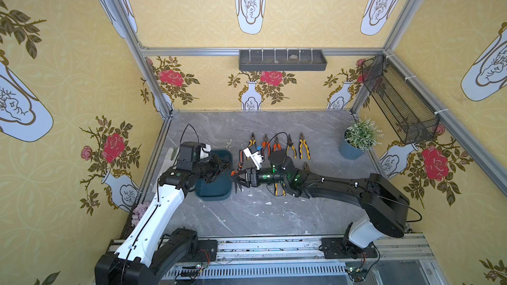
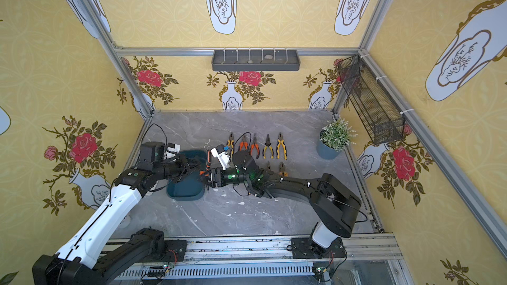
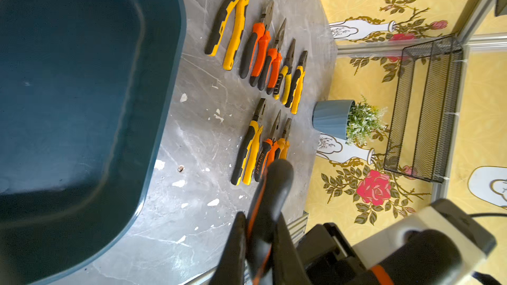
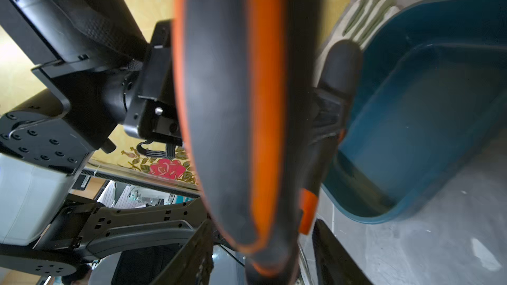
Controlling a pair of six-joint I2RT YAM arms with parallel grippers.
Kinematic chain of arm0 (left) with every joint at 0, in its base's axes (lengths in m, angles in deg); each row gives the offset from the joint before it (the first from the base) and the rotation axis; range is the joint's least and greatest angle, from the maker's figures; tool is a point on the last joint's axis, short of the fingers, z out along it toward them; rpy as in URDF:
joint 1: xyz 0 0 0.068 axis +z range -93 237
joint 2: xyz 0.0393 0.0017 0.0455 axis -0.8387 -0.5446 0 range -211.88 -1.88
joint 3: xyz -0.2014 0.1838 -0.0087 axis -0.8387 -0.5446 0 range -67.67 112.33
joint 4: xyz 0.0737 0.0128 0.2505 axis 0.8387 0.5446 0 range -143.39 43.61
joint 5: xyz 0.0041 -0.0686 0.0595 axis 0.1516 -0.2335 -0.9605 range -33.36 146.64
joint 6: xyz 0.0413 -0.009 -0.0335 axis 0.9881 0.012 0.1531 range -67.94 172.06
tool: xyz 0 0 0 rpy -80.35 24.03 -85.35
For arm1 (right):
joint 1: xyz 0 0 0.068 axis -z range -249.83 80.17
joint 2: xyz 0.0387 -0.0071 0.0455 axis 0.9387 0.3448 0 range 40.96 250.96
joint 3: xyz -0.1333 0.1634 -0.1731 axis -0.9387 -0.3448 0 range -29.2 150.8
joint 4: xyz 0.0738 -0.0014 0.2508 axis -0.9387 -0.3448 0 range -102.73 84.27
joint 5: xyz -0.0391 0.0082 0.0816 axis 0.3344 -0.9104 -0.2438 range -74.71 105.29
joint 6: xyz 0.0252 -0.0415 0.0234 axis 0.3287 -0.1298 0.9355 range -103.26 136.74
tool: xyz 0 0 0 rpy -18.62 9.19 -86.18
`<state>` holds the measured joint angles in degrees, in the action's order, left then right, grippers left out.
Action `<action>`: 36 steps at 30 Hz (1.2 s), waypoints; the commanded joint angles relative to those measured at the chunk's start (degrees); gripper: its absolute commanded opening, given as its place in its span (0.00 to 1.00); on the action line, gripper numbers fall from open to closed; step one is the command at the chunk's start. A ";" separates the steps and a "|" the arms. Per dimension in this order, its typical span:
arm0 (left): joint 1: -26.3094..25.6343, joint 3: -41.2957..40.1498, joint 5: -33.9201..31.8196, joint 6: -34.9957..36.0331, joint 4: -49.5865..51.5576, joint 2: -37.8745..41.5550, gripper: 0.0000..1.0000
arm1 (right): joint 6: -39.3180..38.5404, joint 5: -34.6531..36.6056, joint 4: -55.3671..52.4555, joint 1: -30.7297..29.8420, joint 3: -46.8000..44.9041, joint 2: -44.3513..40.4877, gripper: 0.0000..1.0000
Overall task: Take the pliers out of the storage box
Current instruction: Pick up the pliers from the storage box.
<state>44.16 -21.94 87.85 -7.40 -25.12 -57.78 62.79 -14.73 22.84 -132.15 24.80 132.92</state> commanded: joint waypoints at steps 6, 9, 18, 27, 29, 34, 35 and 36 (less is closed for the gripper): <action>0.06 -6.95 -4.87 -12.57 -1.70 4.87 0.00 | -11.64 23.31 -19.67 -8.83 8.44 -0.20 0.57; 0.09 -10.39 -8.04 -18.11 -1.46 10.57 0.00 | -12.01 32.51 -20.22 -10.86 8.22 -1.36 0.56; 0.10 -13.38 -12.70 -24.99 5.27 21.25 0.00 | -10.84 34.04 -15.43 -9.51 7.16 -1.71 0.56; 0.10 -13.83 -12.61 -25.46 5.52 22.21 0.00 | -9.60 24.41 -12.47 -8.16 9.54 2.30 0.53; 0.10 -13.75 -12.81 -25.36 5.73 22.19 0.00 | -9.20 22.29 -11.83 -8.21 9.77 3.08 0.53; 0.03 -13.84 -13.61 -24.91 5.85 21.89 0.00 | -8.35 21.50 -11.22 -8.60 8.54 3.31 0.52; 0.10 -14.00 -13.70 -24.91 5.83 21.89 0.00 | -8.25 21.48 -11.25 -8.61 8.29 3.27 0.51; 0.10 -14.01 -13.84 -24.88 5.85 21.80 0.00 | -8.23 21.50 -11.58 -8.60 8.16 3.29 0.51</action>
<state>44.23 -35.62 74.47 -32.41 -18.24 -35.86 54.11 7.94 8.33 -140.68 33.30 136.13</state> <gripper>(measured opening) 0.130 0.510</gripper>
